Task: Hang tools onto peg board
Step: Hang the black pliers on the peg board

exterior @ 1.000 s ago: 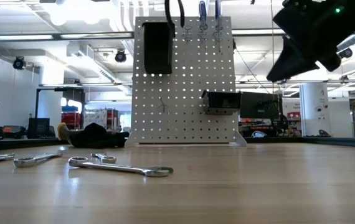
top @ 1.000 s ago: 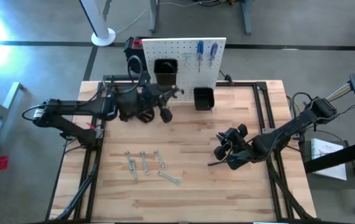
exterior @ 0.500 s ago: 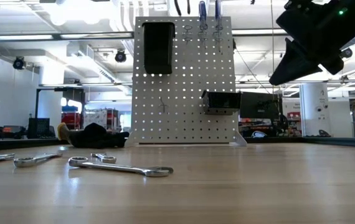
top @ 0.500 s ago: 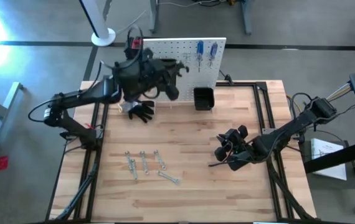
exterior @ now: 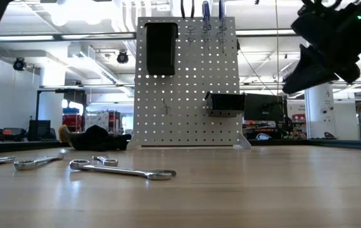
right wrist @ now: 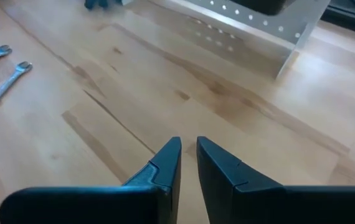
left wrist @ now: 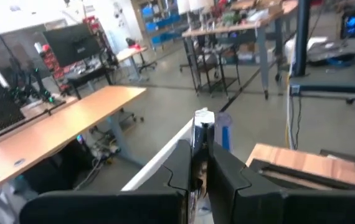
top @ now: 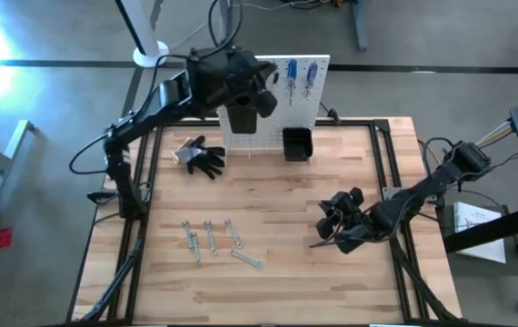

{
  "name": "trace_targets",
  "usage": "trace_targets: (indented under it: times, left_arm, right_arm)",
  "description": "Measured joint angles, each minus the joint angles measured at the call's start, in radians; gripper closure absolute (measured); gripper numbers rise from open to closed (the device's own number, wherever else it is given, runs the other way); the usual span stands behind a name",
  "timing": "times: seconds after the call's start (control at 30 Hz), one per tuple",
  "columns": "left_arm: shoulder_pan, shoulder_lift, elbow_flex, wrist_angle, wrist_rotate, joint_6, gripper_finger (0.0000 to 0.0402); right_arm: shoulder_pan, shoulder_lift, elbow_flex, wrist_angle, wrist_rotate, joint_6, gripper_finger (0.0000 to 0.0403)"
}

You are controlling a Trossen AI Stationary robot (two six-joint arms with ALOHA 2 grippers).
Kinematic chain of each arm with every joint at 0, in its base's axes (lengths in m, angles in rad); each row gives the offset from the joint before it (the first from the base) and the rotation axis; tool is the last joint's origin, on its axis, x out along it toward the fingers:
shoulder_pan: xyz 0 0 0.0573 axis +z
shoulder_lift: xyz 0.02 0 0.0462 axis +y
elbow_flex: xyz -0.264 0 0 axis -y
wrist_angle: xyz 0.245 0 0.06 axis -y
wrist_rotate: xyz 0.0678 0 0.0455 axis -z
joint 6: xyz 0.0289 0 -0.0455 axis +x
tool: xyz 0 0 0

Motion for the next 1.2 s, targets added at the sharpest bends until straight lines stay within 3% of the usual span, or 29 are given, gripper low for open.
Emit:
trace_targets:
  times: [0.23,1.07,1.2]
  left_arm:
    - [0.055,-0.020,-0.083,0.037,0.034,-0.102,0.0386]
    - [0.100,-0.013,-0.087,-0.044,0.056,-0.247,0.0386]
    - [0.116,-0.013,-0.087,-0.047,0.100,-0.289,0.0386]
  right_arm:
    - [0.004,-0.001,-0.041,-0.002,0.000,0.069,0.0363]
    - [0.004,-0.002,-0.044,-0.007,0.001,0.073,0.0363]
    - [0.004,-0.003,-0.044,-0.007,0.001,0.073,0.0359]
